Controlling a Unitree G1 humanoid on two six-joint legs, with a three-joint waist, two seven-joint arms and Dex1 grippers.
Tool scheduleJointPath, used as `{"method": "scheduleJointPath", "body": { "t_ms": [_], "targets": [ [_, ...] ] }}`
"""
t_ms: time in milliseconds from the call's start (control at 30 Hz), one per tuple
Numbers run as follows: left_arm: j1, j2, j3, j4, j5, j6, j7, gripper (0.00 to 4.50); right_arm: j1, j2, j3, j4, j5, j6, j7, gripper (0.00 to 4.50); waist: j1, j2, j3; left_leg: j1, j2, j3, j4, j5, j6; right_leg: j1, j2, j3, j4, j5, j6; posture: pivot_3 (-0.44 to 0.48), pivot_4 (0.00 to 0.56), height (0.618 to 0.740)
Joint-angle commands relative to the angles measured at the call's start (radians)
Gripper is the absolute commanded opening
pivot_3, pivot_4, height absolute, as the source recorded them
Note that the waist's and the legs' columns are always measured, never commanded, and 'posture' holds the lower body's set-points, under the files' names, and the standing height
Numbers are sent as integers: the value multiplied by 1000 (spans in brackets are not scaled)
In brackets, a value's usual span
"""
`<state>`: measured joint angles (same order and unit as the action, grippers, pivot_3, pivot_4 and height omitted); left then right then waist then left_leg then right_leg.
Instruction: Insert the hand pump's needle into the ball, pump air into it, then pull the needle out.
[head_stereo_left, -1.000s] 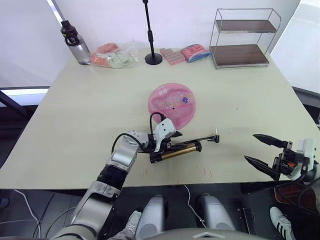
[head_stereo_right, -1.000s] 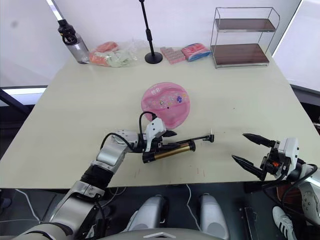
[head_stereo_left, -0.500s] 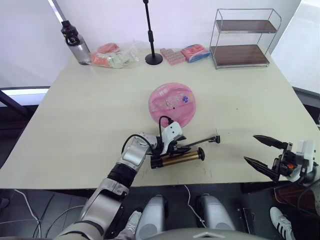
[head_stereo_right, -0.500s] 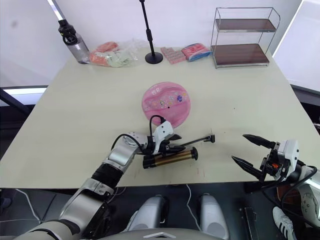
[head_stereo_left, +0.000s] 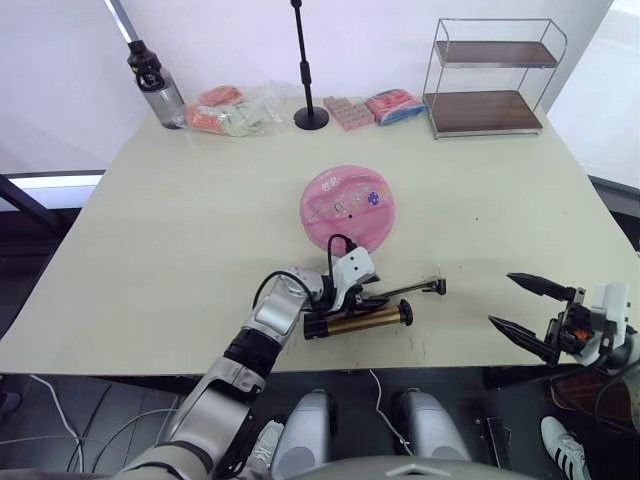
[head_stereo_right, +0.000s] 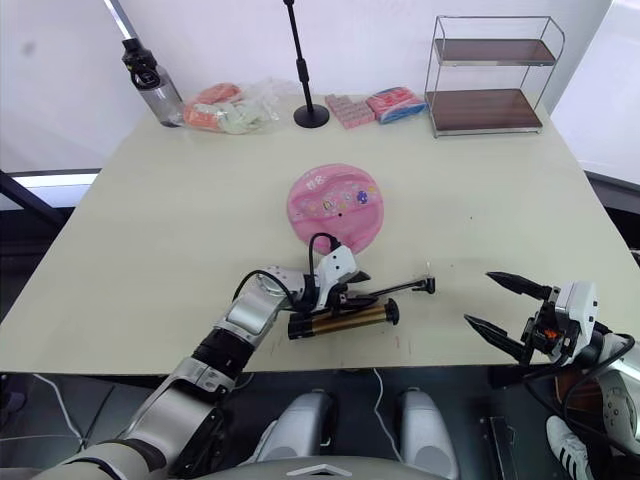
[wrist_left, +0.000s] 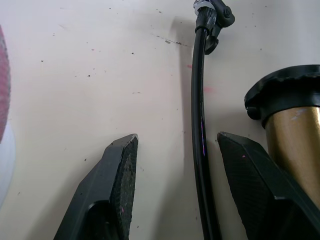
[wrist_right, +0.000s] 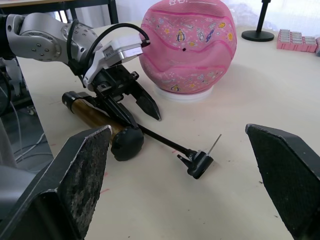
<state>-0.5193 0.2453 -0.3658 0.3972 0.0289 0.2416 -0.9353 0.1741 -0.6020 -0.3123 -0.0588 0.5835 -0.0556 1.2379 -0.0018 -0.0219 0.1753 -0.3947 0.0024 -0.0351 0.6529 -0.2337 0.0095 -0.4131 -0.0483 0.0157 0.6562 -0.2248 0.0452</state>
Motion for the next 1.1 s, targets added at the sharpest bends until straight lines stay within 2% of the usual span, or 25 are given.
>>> {"method": "scheduleJointPath", "body": {
  "t_ms": [33, 333, 633, 700, 767, 800, 833, 900, 1100],
  "targets": [
    [-15, -27, -33, 39, 19, -16, 1, 2720, 10, -13, -27, -6, 8, -24, 9, 4500, 3, 0, 0, 0, 0, 0, 0, 0, 0, 0, 0, 0, 0, 0, 0, 0, 150, 740],
    [-78, -116, -43, 173, 43, -57, 27, 2720, 10, -44, -35, 18, 7, -43, 45, 4500, 18, 0, 0, 0, -1, 0, 1, 0, 0, 1, 0, 0, -1, 1, 1, 0, 150, 740],
    [-98, -185, -52, 224, 54, -54, 41, 2720, -1, -48, -30, 24, 6, -47, 46, 4500, 17, 1, 0, -1, -1, 0, 2, 0, 0, 1, 0, 0, -1, 1, 2, 0, 150, 740],
    [-97, -187, -49, 225, 58, -53, 42, 2160, -1, -48, -30, 23, 5, -48, 46, 4500, 16, 1, 0, -1, -1, 0, 2, 0, 0, 1, 0, 0, -2, 1, 2, 0, 150, 740],
    [-95, -180, -63, 228, 79, -55, 45, 1394, 4, -49, -28, 17, 1, -52, 48, 4500, 16, 1, 0, -1, -1, 0, 1, 0, 0, 1, 0, 0, -2, 1, 2, 0, 150, 740],
    [-94, -175, -71, 230, 90, -60, 46, 905, 6, -49, -26, 15, 0, -54, 48, 4500, 16, 1, 0, -1, -1, 0, 1, 0, 0, 1, 0, 0, -2, 1, 2, 0, 150, 740],
    [-94, -173, -75, 233, 96, -64, 47, 221, 7, -47, -26, 13, 1, -52, 46, 4500, 16, 1, 0, -1, -1, 0, 1, 0, 0, 1, 0, 0, -2, 1, 2, 0, 150, 740],
    [-92, -176, -72, 234, 92, -66, 43, 42, 8, -47, -23, 10, 4, -41, 40, 4500, 16, 1, 0, -1, -1, 0, 1, 0, 0, 1, 0, 0, -2, 1, 2, 0, 150, 740],
    [-80, -177, -48, 206, 64, -114, 31, 42, 5, -11, -35, -18, 39, -2, -31, 4500, 16, 1, 0, -1, -1, 0, 1, 0, 0, 1, 0, 0, -2, 1, 2, 0, 150, 740]
  ]
}}
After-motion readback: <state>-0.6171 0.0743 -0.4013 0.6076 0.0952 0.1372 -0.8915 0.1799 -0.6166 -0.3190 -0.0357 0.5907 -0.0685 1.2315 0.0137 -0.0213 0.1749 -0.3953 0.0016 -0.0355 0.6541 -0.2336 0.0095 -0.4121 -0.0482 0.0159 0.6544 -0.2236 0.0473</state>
